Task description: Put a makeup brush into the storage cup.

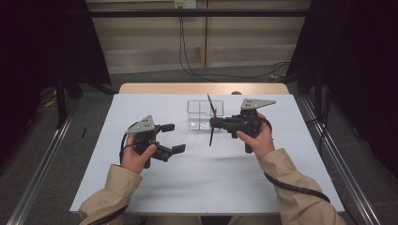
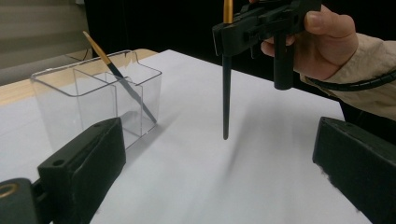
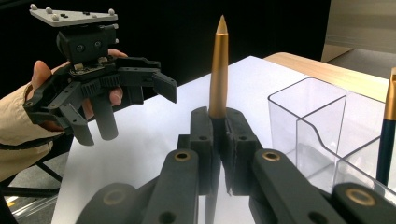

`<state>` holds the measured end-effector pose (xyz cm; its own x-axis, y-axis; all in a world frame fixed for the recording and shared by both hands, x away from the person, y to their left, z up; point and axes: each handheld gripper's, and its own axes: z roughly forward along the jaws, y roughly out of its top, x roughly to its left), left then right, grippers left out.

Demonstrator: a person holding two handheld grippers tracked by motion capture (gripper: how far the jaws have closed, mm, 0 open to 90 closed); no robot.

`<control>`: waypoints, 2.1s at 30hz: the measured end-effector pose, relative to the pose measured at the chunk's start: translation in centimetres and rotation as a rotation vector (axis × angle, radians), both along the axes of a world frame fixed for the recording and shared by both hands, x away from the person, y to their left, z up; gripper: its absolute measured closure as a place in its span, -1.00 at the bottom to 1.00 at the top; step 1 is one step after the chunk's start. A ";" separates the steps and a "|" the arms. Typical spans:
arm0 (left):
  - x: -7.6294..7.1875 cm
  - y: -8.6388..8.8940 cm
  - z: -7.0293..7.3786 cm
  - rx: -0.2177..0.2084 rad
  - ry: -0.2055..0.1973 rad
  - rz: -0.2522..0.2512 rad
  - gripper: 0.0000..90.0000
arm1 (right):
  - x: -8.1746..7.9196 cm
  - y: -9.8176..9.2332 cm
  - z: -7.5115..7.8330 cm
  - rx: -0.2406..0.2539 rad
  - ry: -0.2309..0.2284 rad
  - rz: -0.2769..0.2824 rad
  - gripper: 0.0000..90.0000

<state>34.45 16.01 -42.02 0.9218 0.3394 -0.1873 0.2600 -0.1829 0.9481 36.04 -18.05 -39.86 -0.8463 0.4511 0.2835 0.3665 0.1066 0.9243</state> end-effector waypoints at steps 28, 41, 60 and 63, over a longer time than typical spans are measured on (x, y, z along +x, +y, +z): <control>-1.6 5.4 -0.4 0.011 -0.011 0.101 -0.93 | 0.4 -0.5 0.8 -0.014 -0.031 -0.024 0.87; -2.2 6.6 -0.6 0.015 -0.009 0.133 -0.93 | 1.2 -0.4 1.5 -0.027 -0.051 -0.036 0.87; -2.9 7.7 -0.8 0.023 -0.016 0.149 -0.92 | 3.1 -0.6 3.0 -0.044 -0.083 -0.084 0.87; -3.0 7.8 -0.8 0.028 -0.021 0.148 -0.92 | 3.4 -0.6 3.2 -0.052 -0.088 -0.091 0.87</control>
